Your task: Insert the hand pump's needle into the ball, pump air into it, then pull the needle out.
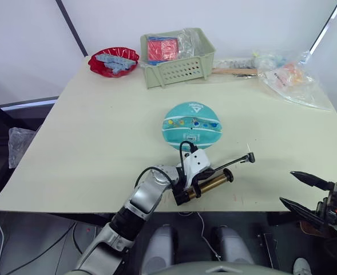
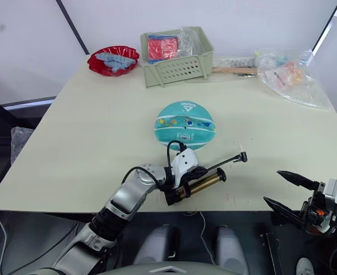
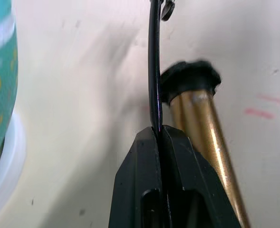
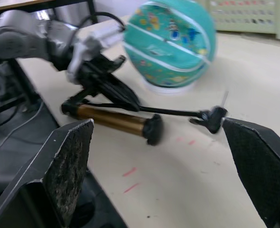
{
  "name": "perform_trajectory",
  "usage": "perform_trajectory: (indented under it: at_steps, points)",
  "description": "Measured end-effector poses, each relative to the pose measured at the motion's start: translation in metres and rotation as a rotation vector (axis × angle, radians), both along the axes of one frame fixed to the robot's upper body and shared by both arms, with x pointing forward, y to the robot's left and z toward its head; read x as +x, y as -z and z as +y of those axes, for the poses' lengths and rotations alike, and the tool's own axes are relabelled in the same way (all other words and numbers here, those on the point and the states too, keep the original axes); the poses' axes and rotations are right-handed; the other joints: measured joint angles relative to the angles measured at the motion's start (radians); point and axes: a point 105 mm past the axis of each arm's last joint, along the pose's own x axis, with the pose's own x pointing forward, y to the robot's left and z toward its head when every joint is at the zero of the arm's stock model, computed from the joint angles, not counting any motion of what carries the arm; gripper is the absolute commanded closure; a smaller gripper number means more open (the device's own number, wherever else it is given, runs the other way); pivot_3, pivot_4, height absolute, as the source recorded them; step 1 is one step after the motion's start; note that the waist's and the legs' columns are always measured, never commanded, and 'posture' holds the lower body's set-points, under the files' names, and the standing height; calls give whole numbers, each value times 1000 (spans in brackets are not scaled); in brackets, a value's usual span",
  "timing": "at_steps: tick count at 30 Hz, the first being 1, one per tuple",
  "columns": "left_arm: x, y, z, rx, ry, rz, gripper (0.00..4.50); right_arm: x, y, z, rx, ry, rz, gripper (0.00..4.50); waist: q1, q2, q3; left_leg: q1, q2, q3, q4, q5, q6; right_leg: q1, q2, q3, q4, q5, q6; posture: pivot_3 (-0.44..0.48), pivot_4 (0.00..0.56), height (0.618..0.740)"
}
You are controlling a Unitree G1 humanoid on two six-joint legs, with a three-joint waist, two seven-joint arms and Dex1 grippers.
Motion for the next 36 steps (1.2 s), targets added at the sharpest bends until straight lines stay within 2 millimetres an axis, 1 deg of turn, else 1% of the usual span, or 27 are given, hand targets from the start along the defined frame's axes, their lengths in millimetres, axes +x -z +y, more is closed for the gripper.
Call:
perform_trajectory:
  at_steps: [3, 6, 9, 10, 12, 15, 16, 19, 20, 25, 32, 36]
  points:
    - [1, -8, 0, -48, 17, -25, 4460, 5, -3, 2, 50, 59, 4, 0, 0, 0, 0, 0, 0, 0, 0, 0, 0, 0, 0, 0, 0, 0, 0, 0, 150, 738]
    - [-3, -15, -5, -138, 63, -26, 4460, 23, -7, 2, 118, 212, 18, 0, 0, 0, 0, 0, 0, 0, 0, 0, 0, 0, 0, 0, 0, 0, 0, 0, 150, 738]
    - [-4, -17, -7, -178, 89, -19, 4460, 32, -10, 7, 173, 272, 55, 0, 0, 0, 0, 0, 0, 0, 0, 0, 0, 0, 0, 0, 0, 0, 0, 0, 150, 738]
    - [-4, -16, -7, -188, 92, -10, 4460, 35, -10, 10, 216, 294, 77, 0, 0, 0, 0, -1, 0, 0, 0, 0, 0, 0, 0, 0, 0, 0, 0, 0, 150, 738]
    - [-4, -15, -6, -191, 94, -4, 4460, 38, -10, 13, 254, 305, 105, 0, 0, 0, 0, -1, 0, 0, 0, 0, 0, 0, 0, 0, 0, 0, 0, 0, 150, 738]
    - [-4, -13, -6, -193, 100, 3, 4460, 47, -11, 21, 339, 326, 184, 0, -1, 0, 0, -1, 0, 0, 0, 0, 0, 0, 0, 0, 0, 0, 0, 0, 150, 738]
    - [-5, -13, -8, -198, 102, 6, 4460, 52, -12, 24, 382, 337, 207, 0, -1, 0, 0, -1, 0, -1, 0, 0, 0, 0, 0, 0, 0, 0, 0, 0, 150, 738]
    - [-6, -14, -11, -210, 111, 6, 4460, 59, -14, 31, 472, 342, 245, 0, -1, 0, 0, -1, 0, -2, 0, 0, 0, 0, 0, -1, 0, 0, 0, 0, 150, 738]
    - [-6, -15, -11, -210, 113, 6, 4460, 60, -13, 33, 508, 348, 261, 0, -1, 0, 0, -1, 0, -2, 0, 0, 0, 0, 0, -1, 0, 0, 0, 0, 150, 738]
    - [-7, -14, -11, -212, 114, 10, 4460, 60, -5, 41, 544, 354, 314, 0, -1, 0, 0, -1, 0, -1, 0, 0, 0, 0, 0, -1, 0, 0, 0, 0, 150, 738]
    - [-12, -9, -9, -242, 107, 50, 4460, 61, -8, 44, 595, 334, 319, 0, -3, 0, 0, -1, 0, -2, 0, 0, 0, 0, 0, -1, 0, 0, 0, 0, 150, 738]
    - [-12, -9, -8, -257, 99, 60, 4460, 61, -8, 47, 603, 313, 338, 0, -2, 0, 0, -1, 0, -2, 0, 0, 0, 0, 0, -1, 0, 0, 0, 0, 150, 738]
